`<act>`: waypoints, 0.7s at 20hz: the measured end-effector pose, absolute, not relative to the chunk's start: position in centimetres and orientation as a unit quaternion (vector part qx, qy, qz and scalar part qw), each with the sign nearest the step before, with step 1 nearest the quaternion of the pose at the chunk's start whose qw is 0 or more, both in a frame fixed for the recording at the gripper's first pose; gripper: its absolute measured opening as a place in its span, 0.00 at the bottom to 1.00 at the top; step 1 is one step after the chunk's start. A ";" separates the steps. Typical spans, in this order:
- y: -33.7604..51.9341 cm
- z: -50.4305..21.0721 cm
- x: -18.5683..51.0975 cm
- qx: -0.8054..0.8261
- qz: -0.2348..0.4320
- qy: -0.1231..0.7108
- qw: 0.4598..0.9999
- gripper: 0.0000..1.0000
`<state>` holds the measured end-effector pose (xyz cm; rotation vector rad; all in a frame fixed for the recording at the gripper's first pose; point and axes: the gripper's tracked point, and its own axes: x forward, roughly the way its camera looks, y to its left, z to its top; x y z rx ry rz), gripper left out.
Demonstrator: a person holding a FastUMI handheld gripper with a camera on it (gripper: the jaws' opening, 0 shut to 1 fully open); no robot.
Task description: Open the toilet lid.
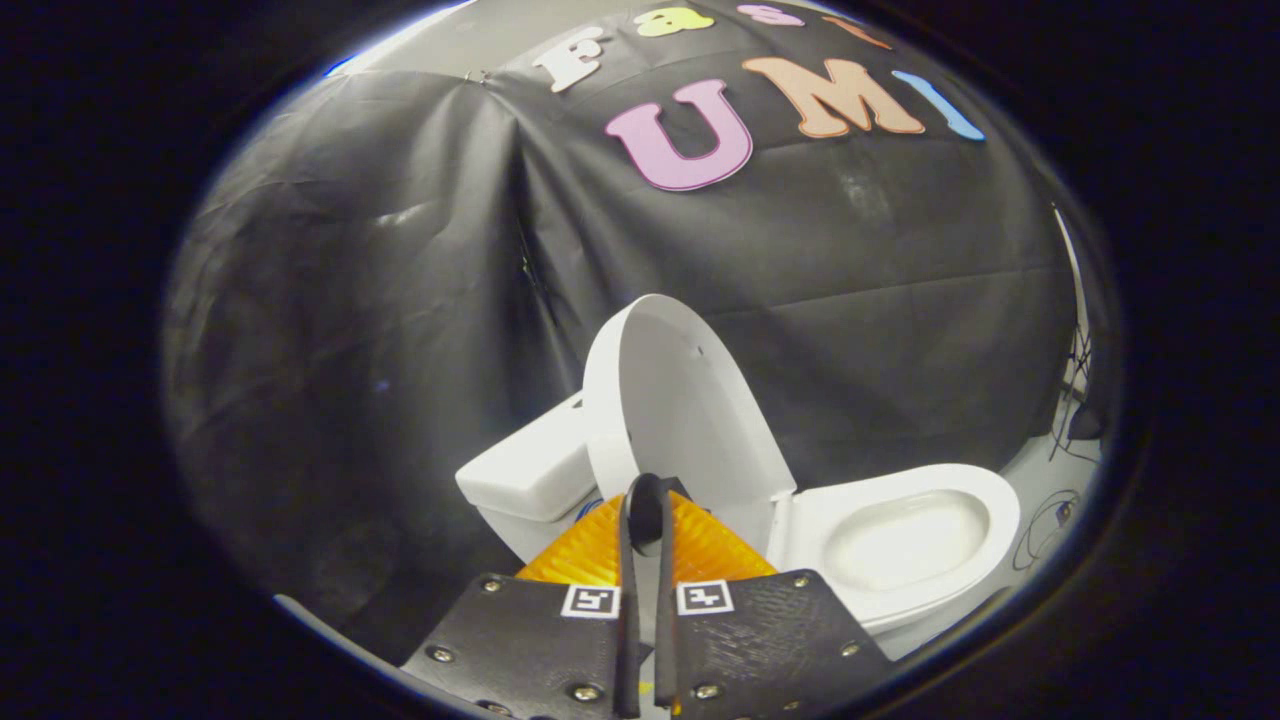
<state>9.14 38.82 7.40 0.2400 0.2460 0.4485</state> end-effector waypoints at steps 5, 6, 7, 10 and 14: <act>39.4 7.3 8.9 0.116 0.238 0.124 0.956 0.10; 39.8 7.1 8.5 0.125 0.248 0.137 0.951 0.15; 39.7 7.1 8.4 0.136 0.251 0.143 0.948 0.21; 38.8 7.8 8.2 0.158 0.258 0.148 0.941 0.28; 34.9 8.3 8.6 0.143 0.222 0.133 0.955 0.61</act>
